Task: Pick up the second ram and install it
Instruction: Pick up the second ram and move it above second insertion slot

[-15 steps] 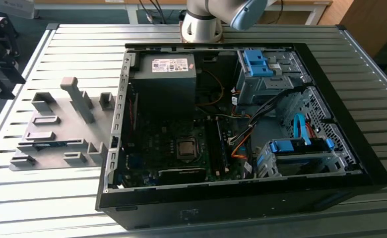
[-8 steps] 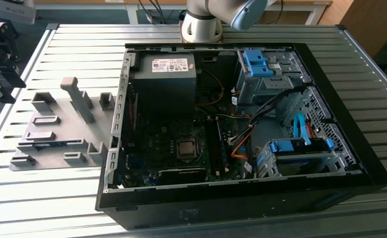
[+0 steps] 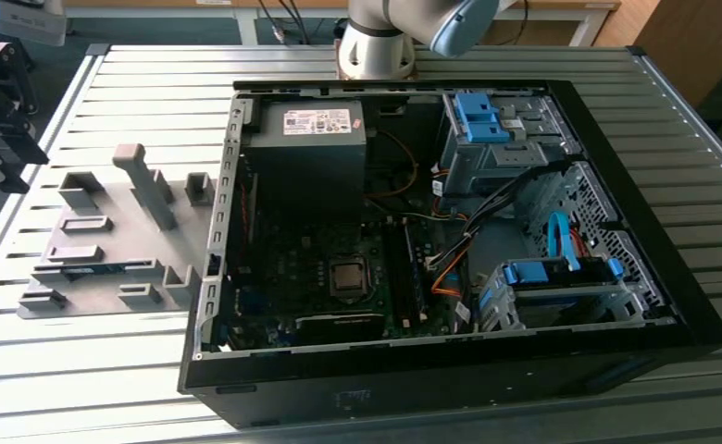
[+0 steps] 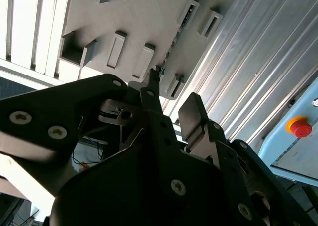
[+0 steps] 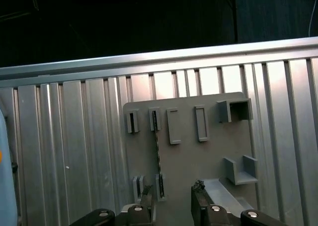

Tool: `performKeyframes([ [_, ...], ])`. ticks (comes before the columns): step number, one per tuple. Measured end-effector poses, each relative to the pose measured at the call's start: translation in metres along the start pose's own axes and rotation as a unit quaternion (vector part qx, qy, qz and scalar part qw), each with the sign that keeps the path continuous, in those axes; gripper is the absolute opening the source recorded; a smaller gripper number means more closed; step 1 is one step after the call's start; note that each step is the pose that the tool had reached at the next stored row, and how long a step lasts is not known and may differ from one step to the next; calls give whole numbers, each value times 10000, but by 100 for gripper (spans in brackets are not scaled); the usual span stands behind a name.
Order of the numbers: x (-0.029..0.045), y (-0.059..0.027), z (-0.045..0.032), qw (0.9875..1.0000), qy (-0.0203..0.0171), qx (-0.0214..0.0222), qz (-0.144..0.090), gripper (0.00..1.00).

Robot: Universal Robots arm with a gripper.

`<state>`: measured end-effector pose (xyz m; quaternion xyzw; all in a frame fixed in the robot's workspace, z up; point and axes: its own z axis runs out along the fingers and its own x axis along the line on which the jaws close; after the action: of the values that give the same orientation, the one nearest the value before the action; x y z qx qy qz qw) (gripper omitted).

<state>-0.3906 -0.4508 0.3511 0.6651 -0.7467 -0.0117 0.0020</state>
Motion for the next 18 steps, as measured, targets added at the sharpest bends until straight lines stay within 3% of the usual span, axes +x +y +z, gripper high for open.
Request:
performKeyframes([
  [5,4,33,55,10000,-26,-3,-12,43],
  [18,9,55,240,10000,-27,-3,-14,43],
])
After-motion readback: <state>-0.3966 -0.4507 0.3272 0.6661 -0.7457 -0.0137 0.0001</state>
